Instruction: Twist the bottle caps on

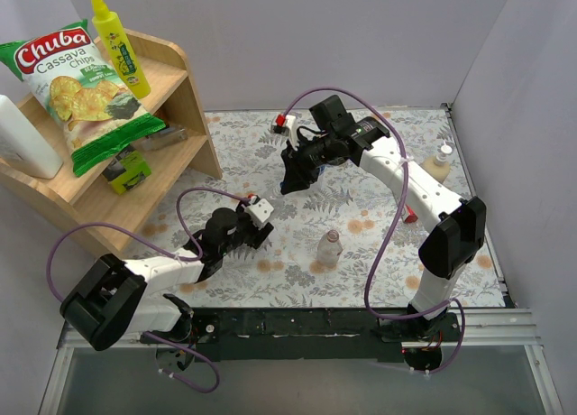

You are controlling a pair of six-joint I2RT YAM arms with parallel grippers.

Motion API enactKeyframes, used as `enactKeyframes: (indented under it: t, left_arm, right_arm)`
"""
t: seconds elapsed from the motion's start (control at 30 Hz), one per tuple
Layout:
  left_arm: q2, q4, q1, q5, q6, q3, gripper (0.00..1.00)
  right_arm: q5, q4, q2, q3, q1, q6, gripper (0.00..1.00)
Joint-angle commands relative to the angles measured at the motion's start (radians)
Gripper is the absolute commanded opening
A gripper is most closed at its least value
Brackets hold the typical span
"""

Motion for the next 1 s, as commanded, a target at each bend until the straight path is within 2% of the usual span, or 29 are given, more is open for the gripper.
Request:
enactKeyframes:
  t: [0.0,0.27,0.33,0.37,0.63,0.8,0.93,0.97]
  left_arm:
    - [-0.053,0.182,-0.002,-0.134,0.019,0.082,0.00]
    - [-0.063,0.255,-0.002,-0.099,0.066,0.046,0.00]
    - [-0.070,0.321,-0.002,-0.082,0.123,0.019,0.00]
    - [-0.070,0.343,-0.002,-0.082,0.135,0.010,0.00]
    - [-0.066,0.427,-0.002,0.014,0.207,0.004,0.00]
    - [-0.045,0.369,-0.002,-0.064,0.082,0.068,0.00]
    - [-0.060,0.331,-0.002,-0.032,0.050,0.096,0.00]
    - [-0.057,0.335,-0.002,-0.047,0.039,0.101,0.00]
  right_arm:
    - [-0.028,-0.129,0.026,-0.034,0.043,0.062,0.12]
    - [-0.054,-0.149,0.040,-0.037,0.041,0.039,0.12]
    - [-0.069,-0.160,0.040,-0.040,0.038,0.023,0.08]
    - [-0.071,-0.160,0.038,-0.043,0.038,0.019,0.01]
    - [-0.057,-0.168,0.040,-0.054,0.037,0.004,0.01]
    - [-0.023,-0.143,0.031,-0.069,0.038,0.036,0.01]
    - [-0.026,-0.140,0.032,-0.077,0.040,0.050,0.01]
    - [-0.012,-0.140,0.035,-0.072,0.041,0.059,0.04]
